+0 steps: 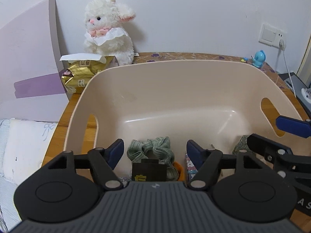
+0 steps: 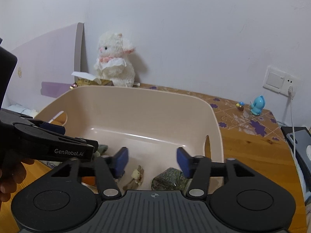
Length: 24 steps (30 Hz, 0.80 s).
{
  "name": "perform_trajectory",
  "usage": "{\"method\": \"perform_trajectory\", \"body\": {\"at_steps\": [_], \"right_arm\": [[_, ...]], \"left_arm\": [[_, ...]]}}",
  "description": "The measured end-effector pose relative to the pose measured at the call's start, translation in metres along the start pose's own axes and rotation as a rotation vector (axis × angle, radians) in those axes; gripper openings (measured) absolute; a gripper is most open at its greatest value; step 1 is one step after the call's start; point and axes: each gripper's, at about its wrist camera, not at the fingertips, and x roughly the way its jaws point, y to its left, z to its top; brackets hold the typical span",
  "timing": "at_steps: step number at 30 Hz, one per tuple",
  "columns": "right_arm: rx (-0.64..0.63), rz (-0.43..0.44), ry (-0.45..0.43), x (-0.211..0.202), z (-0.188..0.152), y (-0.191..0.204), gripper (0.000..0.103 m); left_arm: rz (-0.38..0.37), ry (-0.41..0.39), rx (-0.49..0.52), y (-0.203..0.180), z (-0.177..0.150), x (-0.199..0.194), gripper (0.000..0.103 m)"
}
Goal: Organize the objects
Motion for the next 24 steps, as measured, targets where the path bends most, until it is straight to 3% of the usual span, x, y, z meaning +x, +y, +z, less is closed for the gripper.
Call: {"method": "perform_trajectory", "body": {"at_steps": [5,24], "right_arm": [[0.017,-0.007,-0.022,-0.013,0.002,0.001,0.077],[0.070,-0.044,-0.096,-0.083,-0.012,0.012,0.090]], "left_arm": [[0.007,-0.024,-0.006,0.002,-0.001,-0.014,0.078],[0.009,-0.136,-0.032,0.006,-0.026,-0.088,0.082]]}}
